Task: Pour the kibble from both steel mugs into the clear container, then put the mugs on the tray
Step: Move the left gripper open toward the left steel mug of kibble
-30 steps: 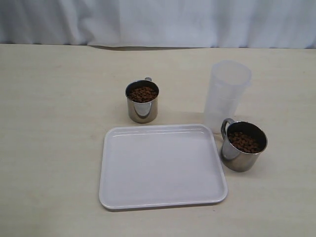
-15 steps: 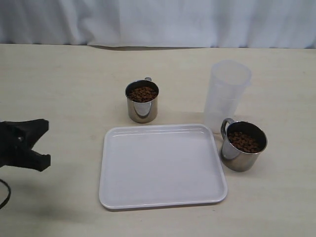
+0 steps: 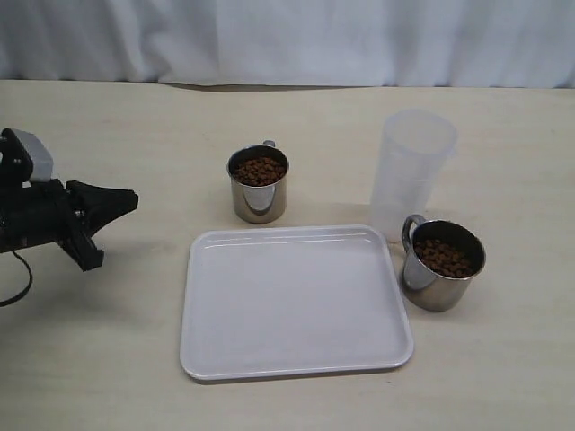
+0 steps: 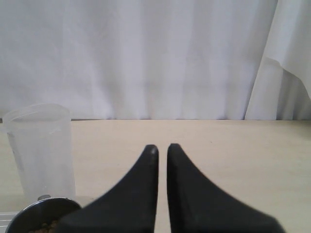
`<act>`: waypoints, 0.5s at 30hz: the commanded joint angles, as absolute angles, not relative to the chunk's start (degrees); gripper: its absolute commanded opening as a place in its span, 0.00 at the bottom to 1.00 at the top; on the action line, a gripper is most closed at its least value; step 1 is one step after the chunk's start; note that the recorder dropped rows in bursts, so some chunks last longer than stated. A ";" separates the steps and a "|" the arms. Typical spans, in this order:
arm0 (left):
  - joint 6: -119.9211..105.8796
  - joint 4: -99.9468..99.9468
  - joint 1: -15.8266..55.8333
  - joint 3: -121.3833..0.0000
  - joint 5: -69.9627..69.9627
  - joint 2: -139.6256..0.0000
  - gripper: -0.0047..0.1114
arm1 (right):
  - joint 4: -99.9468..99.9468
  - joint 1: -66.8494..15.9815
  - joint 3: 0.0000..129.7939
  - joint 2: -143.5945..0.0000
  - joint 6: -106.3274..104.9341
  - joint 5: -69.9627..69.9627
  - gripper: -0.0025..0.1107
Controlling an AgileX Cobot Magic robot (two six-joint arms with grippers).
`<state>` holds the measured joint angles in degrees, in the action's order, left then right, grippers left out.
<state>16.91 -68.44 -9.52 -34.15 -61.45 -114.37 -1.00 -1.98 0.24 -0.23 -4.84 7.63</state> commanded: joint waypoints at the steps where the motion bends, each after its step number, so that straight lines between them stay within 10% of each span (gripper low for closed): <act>1: 17.88 -77.71 -9.52 -38.65 -63.27 -117.36 0.04 | -1.10 -2.16 0.00 0.00 -4.76 7.56 0.07; 15: 17.82 -77.47 -8.70 -50.89 -68.77 -129.60 0.04 | -1.10 -2.16 0.00 0.00 -4.76 7.56 0.07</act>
